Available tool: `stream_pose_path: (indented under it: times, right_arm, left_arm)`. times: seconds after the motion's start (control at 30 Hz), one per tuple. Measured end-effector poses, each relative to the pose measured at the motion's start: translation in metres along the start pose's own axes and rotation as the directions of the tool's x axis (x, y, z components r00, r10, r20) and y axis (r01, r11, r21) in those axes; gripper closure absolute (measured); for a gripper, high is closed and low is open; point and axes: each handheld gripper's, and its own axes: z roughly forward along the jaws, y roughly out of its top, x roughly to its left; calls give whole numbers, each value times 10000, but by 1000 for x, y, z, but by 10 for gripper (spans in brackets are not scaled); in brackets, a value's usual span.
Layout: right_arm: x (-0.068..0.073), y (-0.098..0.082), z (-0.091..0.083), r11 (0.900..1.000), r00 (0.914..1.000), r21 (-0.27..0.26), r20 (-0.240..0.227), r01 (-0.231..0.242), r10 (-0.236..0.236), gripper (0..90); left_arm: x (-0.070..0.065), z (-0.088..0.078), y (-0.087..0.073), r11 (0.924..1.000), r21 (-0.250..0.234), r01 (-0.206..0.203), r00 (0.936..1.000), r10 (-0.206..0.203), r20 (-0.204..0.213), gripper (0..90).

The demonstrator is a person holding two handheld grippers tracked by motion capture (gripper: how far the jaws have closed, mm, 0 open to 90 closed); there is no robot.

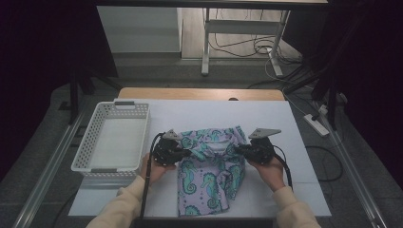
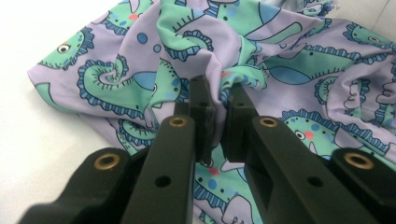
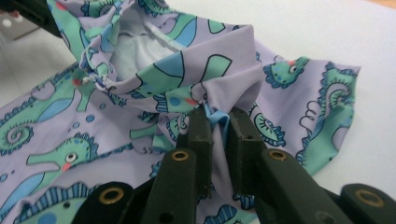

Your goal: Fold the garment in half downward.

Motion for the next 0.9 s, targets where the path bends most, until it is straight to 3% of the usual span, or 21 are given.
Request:
stream_pose_path:
  times: [0.5, 0.63, 0.7, 0.8, 0.9]
  right_arm:
    - [14, -20, -6, 9978, 9987, 468, -176, 478, -470, 803]
    - [17, -23, -8, 9963, 9973, 457, -94, 733, -729, 747]
    - [18, -24, -9, 9964, 9970, 358, 122, 765, -770, 646]
    - [15, -24, -15, 9986, 9985, 262, 296, 450, -457, 547]
    - [13, -23, -29, 9999, 9996, -139, 278, 41, -37, 485]
  left_arm:
    - [-15, 9, -20, 9977, 641, -197, 9998, 193, 74, 830]
    - [-16, 10, -23, 9974, 703, -151, 9999, 152, -8, 795]
    - [-17, 9, -24, 9974, 714, -120, 9995, 141, -296, 706]
    - [-18, 5, -22, 9976, 683, 126, 9979, -82, -646, 471]
    - [-19, -1, -24, 9983, 542, 203, 9979, -169, -622, 406]
